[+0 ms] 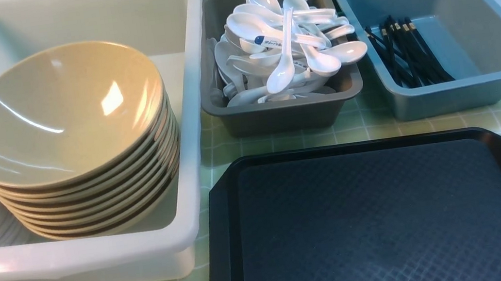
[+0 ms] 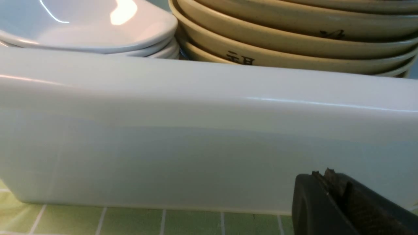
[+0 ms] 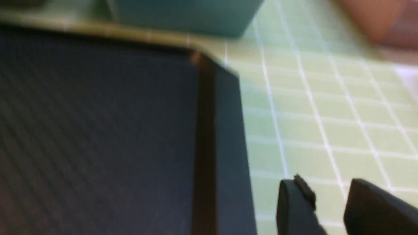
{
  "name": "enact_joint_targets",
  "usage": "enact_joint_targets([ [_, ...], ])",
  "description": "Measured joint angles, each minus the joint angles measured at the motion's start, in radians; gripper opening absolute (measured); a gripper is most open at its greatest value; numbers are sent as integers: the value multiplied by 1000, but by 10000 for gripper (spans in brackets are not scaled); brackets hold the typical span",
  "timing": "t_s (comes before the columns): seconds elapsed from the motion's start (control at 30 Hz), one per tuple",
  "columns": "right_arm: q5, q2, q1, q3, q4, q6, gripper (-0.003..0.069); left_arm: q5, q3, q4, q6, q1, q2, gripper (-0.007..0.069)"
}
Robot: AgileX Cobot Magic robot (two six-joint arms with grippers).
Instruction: On green table put chopsticks spoon bowls plates into blue grey white boxes.
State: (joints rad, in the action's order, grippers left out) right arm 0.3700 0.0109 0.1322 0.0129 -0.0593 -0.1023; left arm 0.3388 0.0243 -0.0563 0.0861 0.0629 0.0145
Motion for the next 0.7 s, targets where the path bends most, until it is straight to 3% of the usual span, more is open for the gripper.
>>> enact_joint_targets([
  [0.2,-86,0,-58,-18,-2,-1,236,0,0,0,0,0,0,-2],
  [0.7,-102,0,-63,-22,-2,-1,236,0,0,0,0,0,0,-2],
])
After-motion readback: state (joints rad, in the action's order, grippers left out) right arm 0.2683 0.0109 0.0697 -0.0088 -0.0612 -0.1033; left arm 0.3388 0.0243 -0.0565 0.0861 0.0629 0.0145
